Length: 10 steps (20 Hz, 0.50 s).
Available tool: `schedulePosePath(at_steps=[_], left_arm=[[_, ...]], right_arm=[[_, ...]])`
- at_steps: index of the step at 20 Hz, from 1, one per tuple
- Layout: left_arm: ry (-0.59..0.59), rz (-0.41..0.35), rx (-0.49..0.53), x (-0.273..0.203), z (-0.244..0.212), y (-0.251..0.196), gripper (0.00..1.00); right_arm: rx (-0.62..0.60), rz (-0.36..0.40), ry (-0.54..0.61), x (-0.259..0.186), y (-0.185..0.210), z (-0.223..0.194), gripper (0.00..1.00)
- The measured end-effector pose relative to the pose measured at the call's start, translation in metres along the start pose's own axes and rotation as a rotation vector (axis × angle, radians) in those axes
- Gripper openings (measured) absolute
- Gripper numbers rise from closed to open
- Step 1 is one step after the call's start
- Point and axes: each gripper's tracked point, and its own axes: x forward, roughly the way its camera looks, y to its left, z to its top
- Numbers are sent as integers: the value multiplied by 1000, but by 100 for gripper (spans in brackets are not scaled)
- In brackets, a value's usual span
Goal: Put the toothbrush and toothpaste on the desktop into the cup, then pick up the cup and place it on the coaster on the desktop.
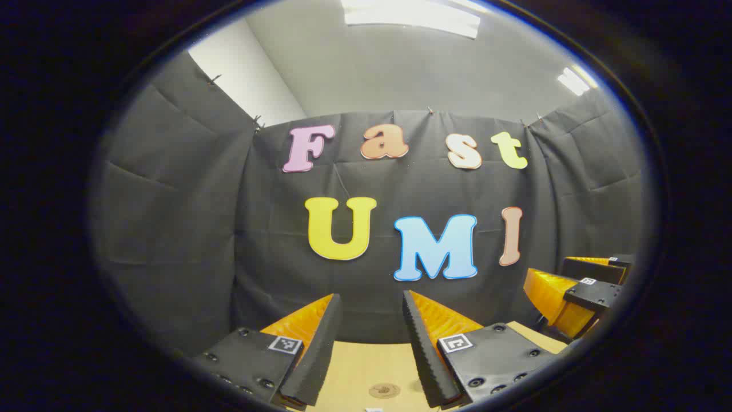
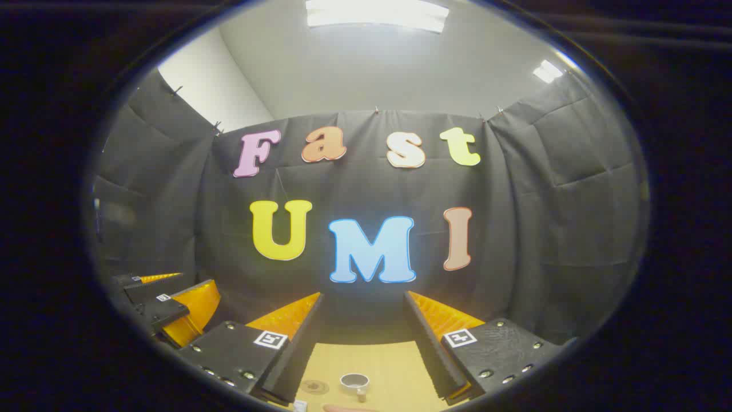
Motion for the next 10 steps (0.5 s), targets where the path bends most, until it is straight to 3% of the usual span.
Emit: schedulePosePath(at_steps=[10], left_arm=[[38, 0, 1, 19, -13, -14, 72]], right_arm=[[8, 21, 65, 20, 2, -15, 84]])
